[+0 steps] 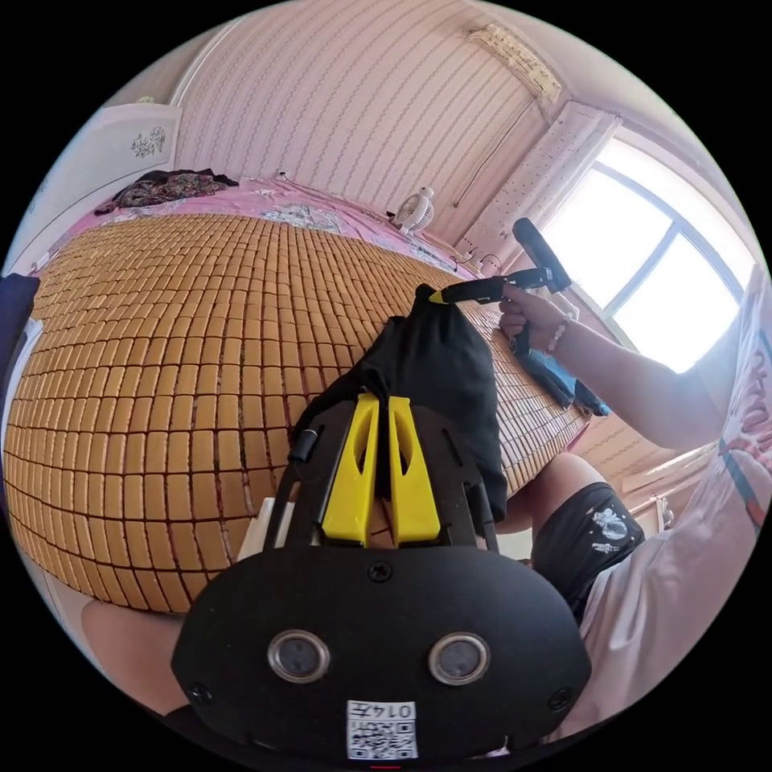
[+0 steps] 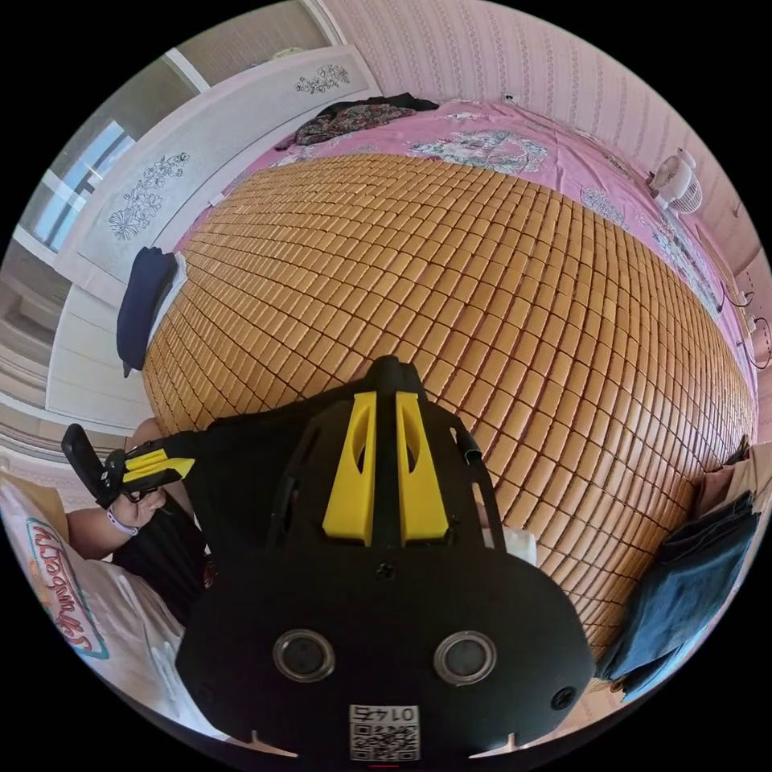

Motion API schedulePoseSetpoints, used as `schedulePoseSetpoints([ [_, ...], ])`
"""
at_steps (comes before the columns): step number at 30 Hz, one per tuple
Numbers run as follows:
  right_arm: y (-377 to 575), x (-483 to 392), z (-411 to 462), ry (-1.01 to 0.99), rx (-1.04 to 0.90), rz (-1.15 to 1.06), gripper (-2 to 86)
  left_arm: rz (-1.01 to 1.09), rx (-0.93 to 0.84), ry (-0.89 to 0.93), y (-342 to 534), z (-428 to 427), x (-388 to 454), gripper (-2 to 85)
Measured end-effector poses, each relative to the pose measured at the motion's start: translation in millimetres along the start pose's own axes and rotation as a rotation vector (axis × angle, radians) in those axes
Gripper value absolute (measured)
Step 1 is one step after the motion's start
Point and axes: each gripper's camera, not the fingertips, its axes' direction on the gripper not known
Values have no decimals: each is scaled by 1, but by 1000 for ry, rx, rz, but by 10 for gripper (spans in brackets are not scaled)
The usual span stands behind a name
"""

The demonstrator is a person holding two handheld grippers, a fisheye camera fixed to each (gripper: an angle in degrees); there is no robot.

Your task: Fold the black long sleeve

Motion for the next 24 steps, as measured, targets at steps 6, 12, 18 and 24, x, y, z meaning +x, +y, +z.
schedulePoseSetpoints([
  [6,-21,-8,7,54,67,-14,53,-64,-16,-109,-8,4,-8,0],
  [12,-43,-3,63,167,-103,7,108,-109,-144,-185,-9,28,-11,39],
  [18,-40,6,67,108,-62,6,116,-11,-133,-320,-10,27,9,85],
  [24,-31,16,67,83,-10,9,118,40,-120,-399,-10,26,23,117],
])
